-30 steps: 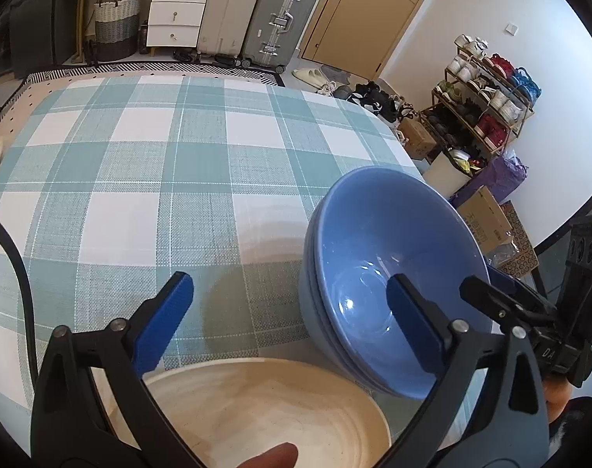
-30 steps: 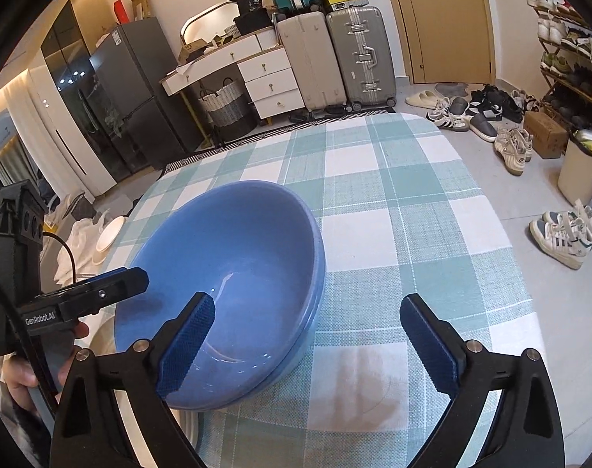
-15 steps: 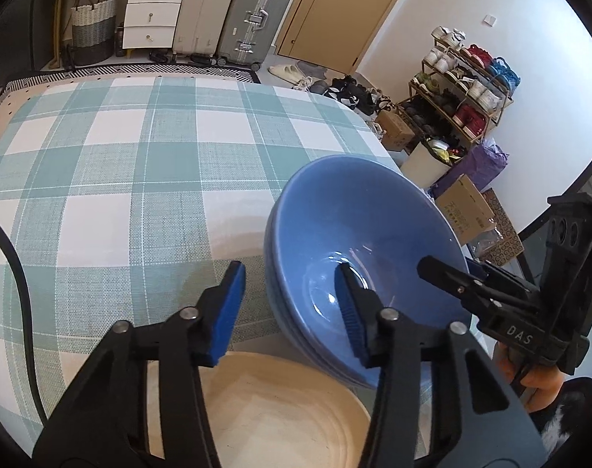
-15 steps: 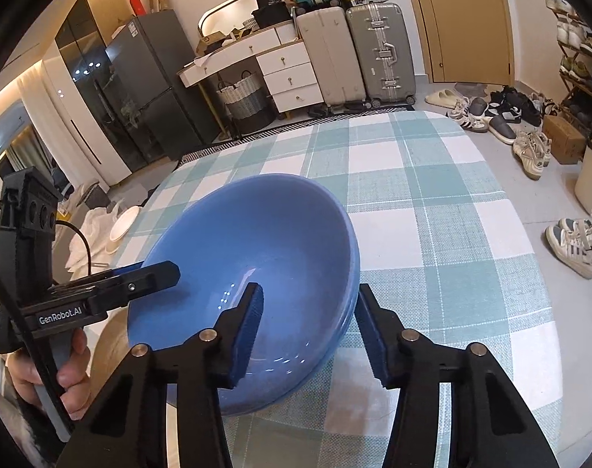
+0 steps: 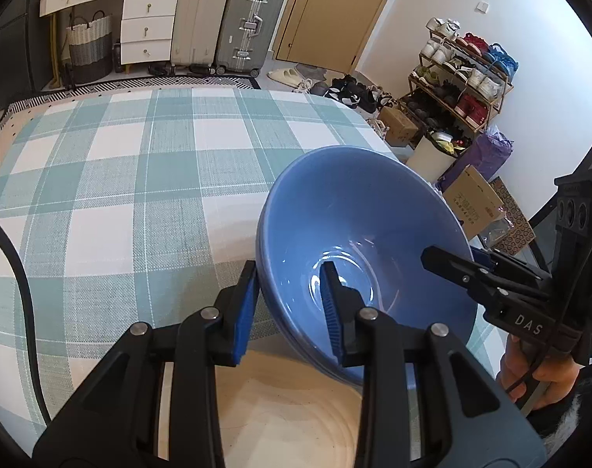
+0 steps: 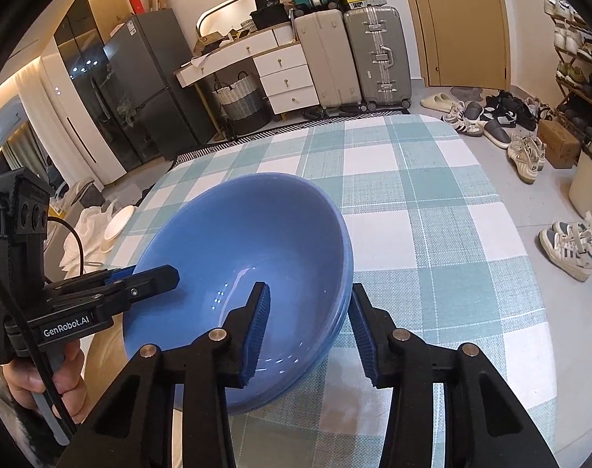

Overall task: Organize plates and bowls
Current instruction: 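Lift and carry the bowl stack with both tools over the cream plate stack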

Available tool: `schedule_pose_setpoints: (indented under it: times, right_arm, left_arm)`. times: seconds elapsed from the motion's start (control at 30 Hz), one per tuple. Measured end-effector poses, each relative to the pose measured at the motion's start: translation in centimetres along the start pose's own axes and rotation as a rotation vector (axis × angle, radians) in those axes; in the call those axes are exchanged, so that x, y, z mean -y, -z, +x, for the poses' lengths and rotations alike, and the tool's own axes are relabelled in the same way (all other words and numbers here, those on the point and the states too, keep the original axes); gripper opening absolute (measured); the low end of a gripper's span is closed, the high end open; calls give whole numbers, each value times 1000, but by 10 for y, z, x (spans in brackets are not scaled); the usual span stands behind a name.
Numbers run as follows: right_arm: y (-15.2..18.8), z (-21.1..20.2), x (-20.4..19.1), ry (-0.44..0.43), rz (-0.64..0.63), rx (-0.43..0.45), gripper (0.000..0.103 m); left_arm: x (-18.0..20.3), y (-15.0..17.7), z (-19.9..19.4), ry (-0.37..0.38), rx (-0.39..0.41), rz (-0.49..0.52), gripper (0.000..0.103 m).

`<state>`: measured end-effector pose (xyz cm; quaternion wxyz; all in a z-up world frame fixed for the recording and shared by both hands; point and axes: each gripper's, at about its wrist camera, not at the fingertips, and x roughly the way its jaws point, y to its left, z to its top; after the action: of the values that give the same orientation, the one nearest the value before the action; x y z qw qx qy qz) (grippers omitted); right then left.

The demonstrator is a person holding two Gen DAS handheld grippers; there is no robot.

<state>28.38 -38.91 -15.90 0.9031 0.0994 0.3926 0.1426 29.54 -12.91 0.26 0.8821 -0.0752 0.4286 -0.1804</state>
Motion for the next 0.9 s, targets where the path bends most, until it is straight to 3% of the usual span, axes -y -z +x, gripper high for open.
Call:
schedule_pose_setpoints:
  times: [0.37, 0.9]
  right_arm:
    - [0, -27, -11, 10, -14, 48, 43]
    - [8, -83, -45, 5, -54, 115, 43]
  left_arm:
    - [14, -1, -31, -3, 48, 25, 28]
    - [35, 14, -114, -8, 141, 46, 28]
